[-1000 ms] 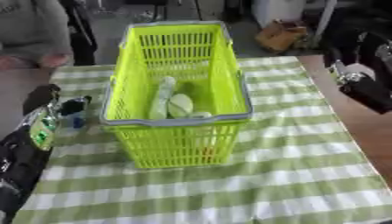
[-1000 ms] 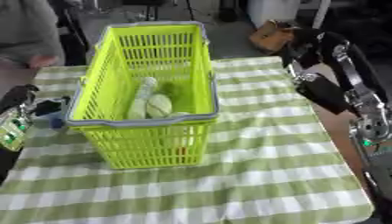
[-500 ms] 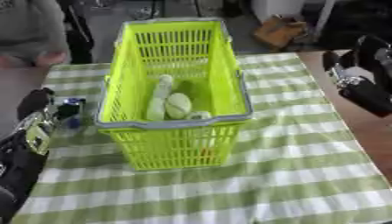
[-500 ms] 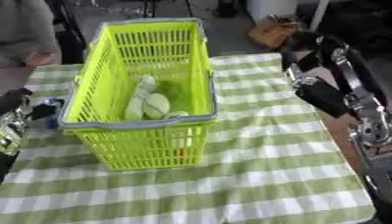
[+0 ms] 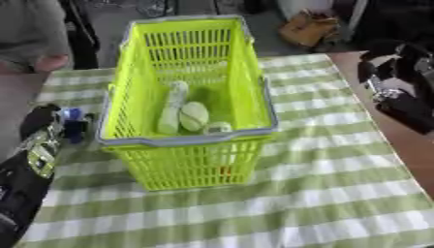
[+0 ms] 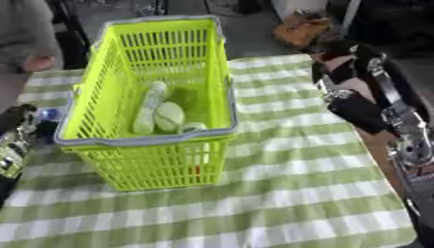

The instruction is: Pick up objects on the table and place them in the box.

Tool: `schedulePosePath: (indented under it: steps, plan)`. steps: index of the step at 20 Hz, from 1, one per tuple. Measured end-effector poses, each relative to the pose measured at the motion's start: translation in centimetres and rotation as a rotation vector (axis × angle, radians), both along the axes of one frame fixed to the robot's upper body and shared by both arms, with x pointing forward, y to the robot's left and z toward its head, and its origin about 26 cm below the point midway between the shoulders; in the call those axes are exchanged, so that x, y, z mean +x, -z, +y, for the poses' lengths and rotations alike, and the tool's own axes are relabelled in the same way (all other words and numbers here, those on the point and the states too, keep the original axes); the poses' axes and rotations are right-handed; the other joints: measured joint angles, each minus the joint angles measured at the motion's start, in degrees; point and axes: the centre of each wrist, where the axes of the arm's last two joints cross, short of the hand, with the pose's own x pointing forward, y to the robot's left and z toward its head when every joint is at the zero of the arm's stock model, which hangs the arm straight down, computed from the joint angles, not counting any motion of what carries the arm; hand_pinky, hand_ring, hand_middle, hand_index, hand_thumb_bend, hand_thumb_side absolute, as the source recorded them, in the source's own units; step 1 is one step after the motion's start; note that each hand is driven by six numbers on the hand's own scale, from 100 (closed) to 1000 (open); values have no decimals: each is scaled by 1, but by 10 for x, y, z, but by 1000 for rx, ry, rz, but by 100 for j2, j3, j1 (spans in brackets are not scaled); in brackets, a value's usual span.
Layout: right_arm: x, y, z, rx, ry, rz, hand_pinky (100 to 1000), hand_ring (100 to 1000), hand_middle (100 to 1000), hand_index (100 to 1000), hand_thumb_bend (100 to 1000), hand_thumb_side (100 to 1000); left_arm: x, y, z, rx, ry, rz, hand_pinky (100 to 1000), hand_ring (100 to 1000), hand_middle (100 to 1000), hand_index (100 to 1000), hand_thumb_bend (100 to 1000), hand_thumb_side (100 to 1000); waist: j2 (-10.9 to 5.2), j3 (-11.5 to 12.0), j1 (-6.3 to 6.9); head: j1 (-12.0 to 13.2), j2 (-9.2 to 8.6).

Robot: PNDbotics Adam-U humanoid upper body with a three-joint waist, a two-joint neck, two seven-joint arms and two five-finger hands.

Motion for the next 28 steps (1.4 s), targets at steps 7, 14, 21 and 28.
schedulePosePath:
  steps: [7, 14, 21, 28]
  plan:
    - [0, 0, 2, -2, -6, -1, 608, 561, 701, 861, 264, 586, 1, 0, -1, -15, 24, 34, 440, 759, 692, 867, 600, 611, 21, -54, 12, 3, -1]
    - [0, 0, 2, -2, -6, -1, 608, 561, 701, 861, 263, 586, 1, 1, -1, -8, 27, 66, 428, 747, 673, 860, 574, 583, 21, -52, 12, 110, 1]
    - [0, 0, 2, -2, -6, -1, 608, 561, 701, 862, 261, 586, 1, 1, -1, -2, 27, 75, 402, 726, 655, 857, 551, 560, 21, -43, 11, 324, 5]
    - [0, 0, 2, -3, -8, -1, 608, 561, 701, 862, 259, 586, 1, 1, -1, 2, 30, 80, 195, 584, 582, 820, 412, 366, 21, -40, 6, 427, 14]
